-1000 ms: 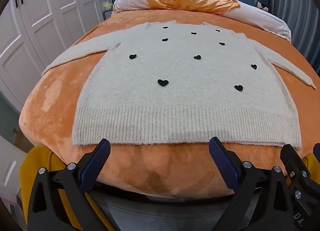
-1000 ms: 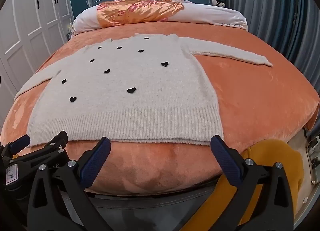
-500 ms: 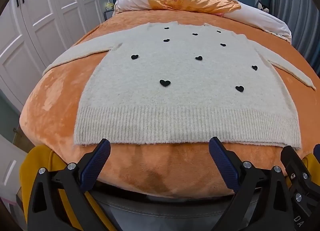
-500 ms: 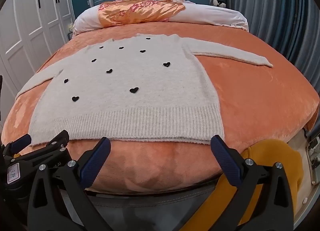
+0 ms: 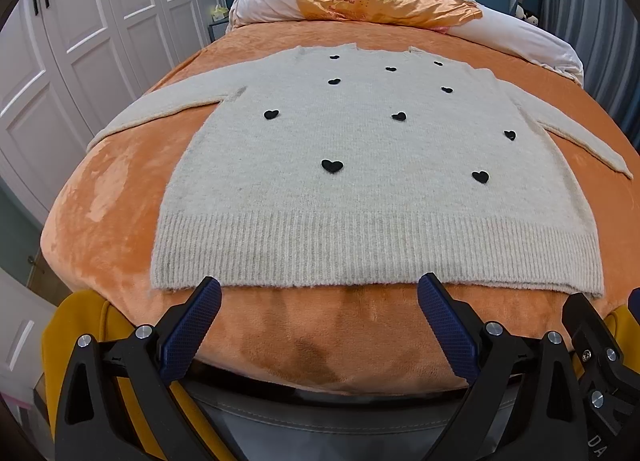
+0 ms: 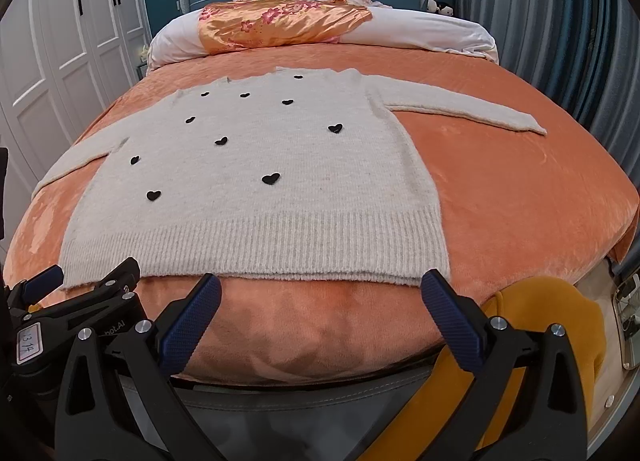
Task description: Fold small clothes
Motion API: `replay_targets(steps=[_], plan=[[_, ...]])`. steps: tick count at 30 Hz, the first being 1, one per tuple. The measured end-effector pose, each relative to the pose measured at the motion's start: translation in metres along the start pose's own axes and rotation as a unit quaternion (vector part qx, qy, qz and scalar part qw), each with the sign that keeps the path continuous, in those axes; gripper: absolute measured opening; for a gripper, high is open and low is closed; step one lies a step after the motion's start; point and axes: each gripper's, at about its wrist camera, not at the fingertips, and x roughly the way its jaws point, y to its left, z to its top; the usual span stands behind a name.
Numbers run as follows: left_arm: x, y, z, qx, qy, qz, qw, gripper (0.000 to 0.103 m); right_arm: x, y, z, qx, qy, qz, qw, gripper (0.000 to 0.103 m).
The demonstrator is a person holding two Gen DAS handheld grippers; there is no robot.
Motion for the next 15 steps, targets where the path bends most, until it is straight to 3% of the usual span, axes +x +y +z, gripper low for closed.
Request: replay_targets(steps=[15], plan=[[-0.0011, 0.0022, 0.0000, 0.000, 0.000, 0.001, 1.0000, 0.095, -0.0018, 0.0000, 0.0003, 0.000, 0.000, 0.001, 1.000, 0.098]])
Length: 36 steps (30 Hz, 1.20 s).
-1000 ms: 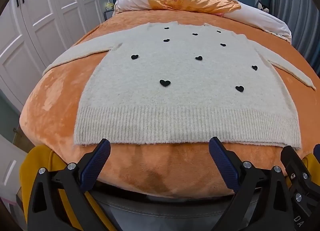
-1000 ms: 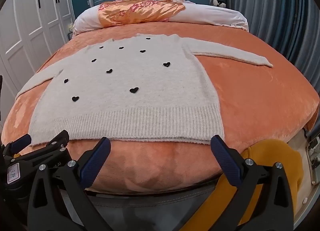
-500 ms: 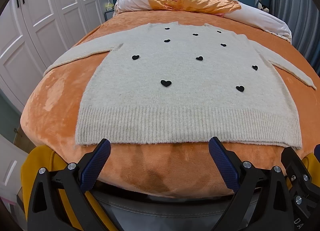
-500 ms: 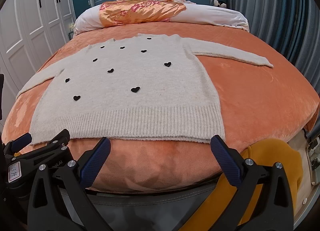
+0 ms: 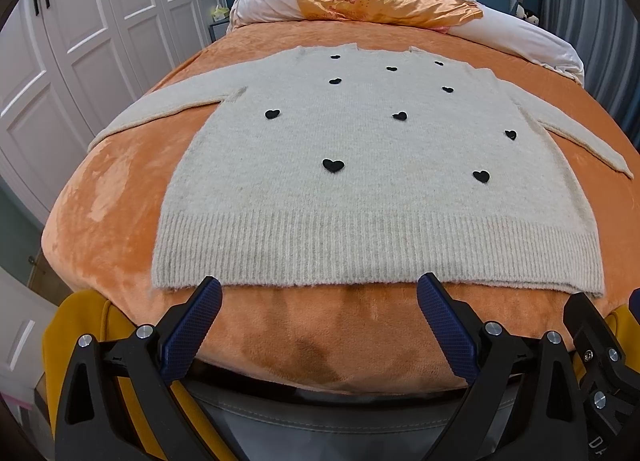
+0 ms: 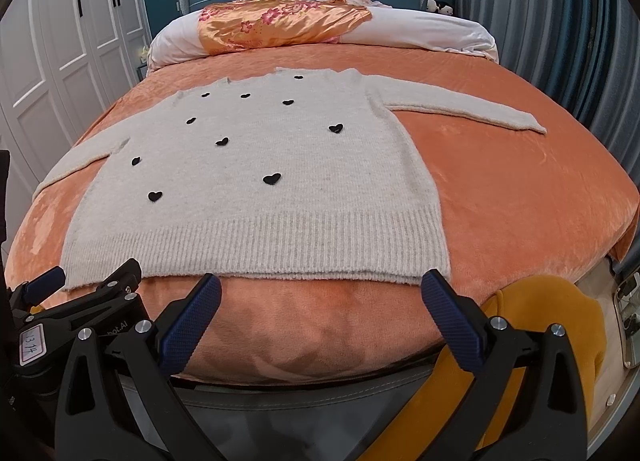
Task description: Fold small clothes
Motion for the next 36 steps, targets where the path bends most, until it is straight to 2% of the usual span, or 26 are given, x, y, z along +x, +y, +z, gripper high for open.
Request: replay_targets(steps=[36], plan=[[-0.0004, 0.0029, -0.0028, 0.000, 0.001, 0.002, 1.0000, 0.095, 0.0012, 0.0025, -0.0042, 0.001, 0.005, 0.000, 1.000, 0.098]])
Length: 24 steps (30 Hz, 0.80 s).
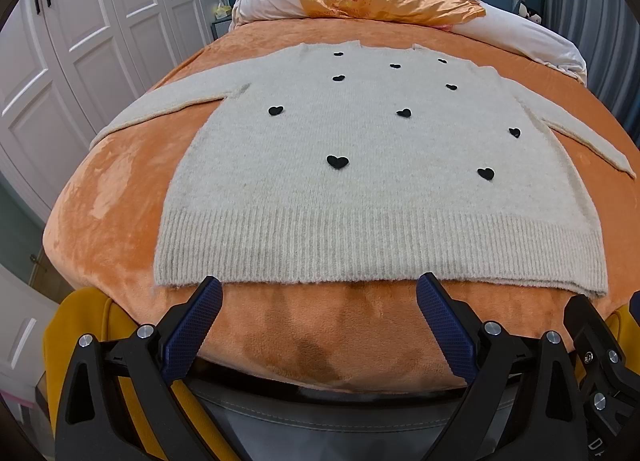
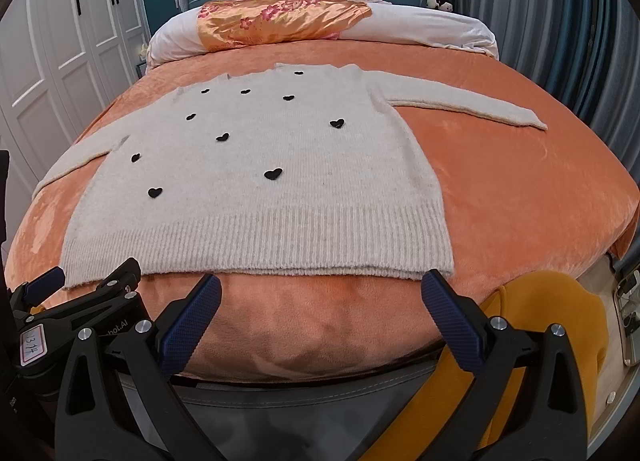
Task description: Fold small clothes
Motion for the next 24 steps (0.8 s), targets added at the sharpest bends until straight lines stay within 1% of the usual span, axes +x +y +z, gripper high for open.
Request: replay_targets(steps=[16, 20, 22, 24], plan=[[0.000, 0.000, 0.000, 0.000, 0.001, 0.000, 1.0000, 0.094, 0.000, 0.000, 0.000, 0.000, 0.001, 0.001, 1.000, 0.098], [0.005, 0.005, -0.005, -0.002, 0.007, -0.008, 0.9999, 0.096, 0.005, 0.000, 0.000, -0.006, 0.005, 0.007, 1.000, 0.098], [0.008, 0.012, -0.003, -0.011, 0.005, -0.008, 0.9999, 0.096, 0.011, -0.007, 0.003, -0.002, 0.010, 0.016, 1.000, 0.098], [0.013, 0.018, 0.005, -0.022, 0.006, -0.014, 0.9996, 0.096, 0.020, -0.024, 0.011, 0.014, 0.011, 0.012, 1.000, 0.098]])
